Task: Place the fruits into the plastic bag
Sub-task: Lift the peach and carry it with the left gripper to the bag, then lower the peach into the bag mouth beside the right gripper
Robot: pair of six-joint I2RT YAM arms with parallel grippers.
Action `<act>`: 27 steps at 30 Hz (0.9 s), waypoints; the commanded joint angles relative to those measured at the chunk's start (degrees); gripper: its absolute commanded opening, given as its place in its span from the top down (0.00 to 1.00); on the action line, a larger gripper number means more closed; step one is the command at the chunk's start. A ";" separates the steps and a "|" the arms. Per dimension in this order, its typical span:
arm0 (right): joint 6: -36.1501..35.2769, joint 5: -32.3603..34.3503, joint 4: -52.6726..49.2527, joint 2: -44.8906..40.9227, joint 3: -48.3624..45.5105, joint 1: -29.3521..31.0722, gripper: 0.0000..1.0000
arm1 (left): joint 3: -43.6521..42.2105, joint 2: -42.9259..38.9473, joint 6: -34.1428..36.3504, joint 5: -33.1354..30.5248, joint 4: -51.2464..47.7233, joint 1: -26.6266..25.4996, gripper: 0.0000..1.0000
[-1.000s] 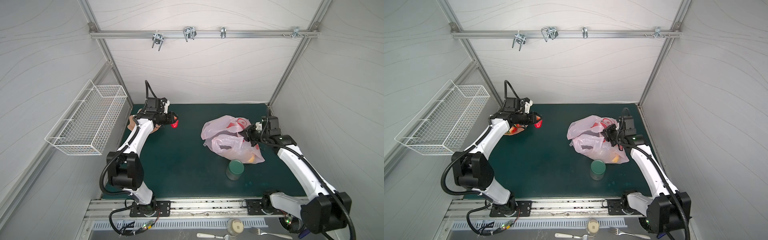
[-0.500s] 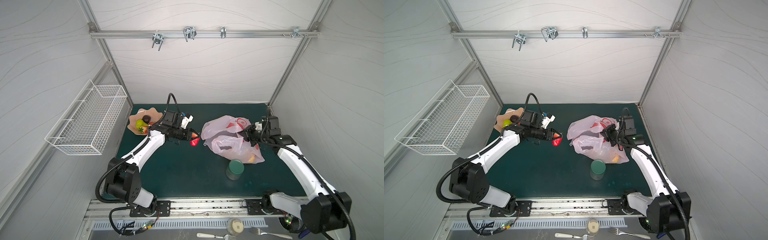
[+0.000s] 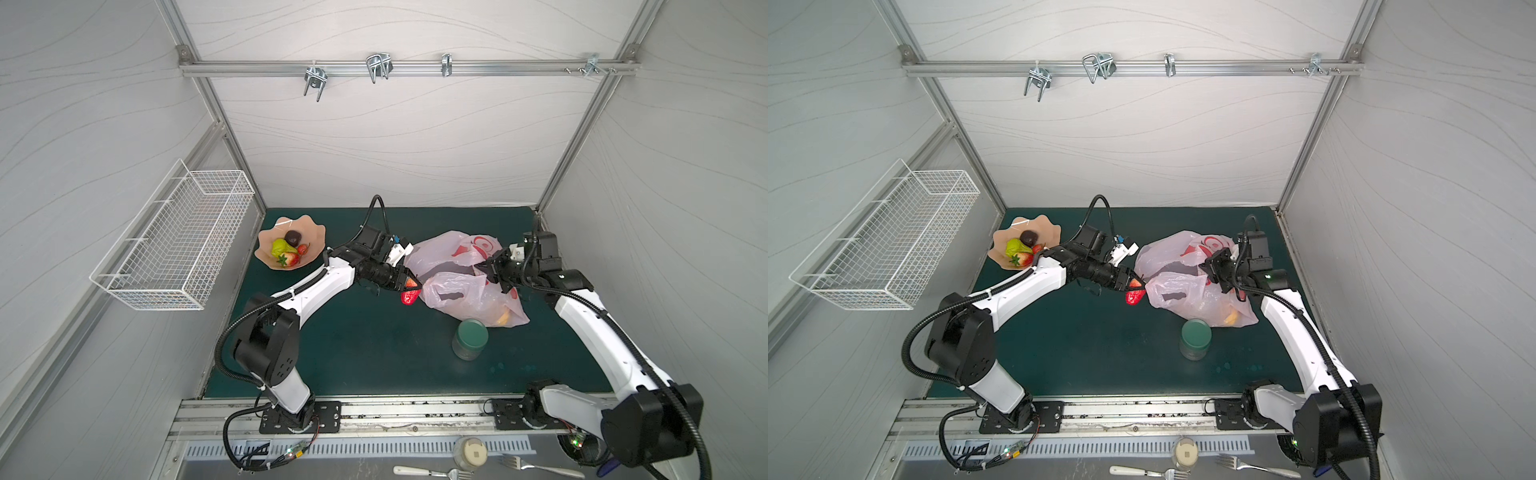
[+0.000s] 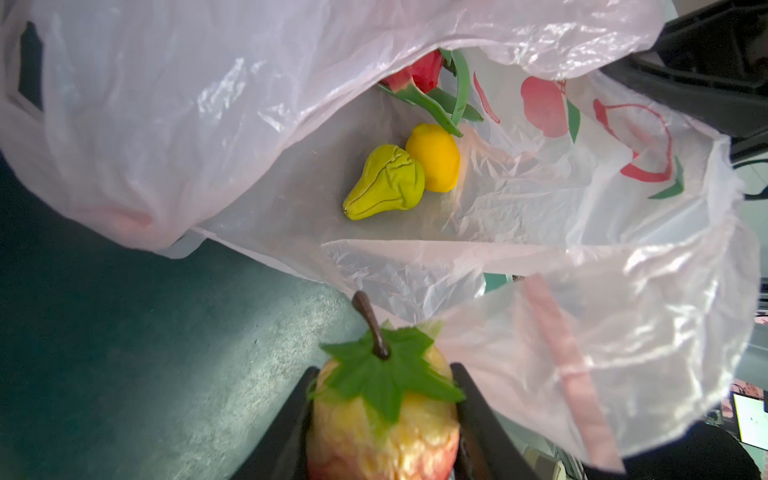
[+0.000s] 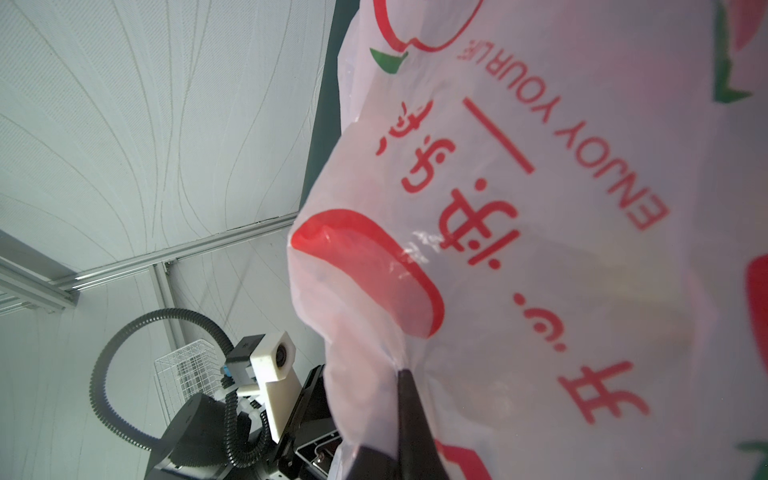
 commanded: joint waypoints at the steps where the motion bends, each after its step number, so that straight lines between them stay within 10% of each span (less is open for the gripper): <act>1: -0.38 -0.58 0.12 -0.59 1.08 -0.39 1.00 | 5.69 3.48 1.88 1.16 0.20 -1.22 0.87; 13: -0.35 -0.79 0.19 -0.48 0.99 -0.86 1.00 | 20.10 16.57 2.78 -1.60 -2.04 -4.71 0.90; 27: -0.35 -0.94 -0.22 -1.22 0.38 -1.41 1.00 | 8.36 11.97 9.73 -7.30 0.21 -9.43 0.91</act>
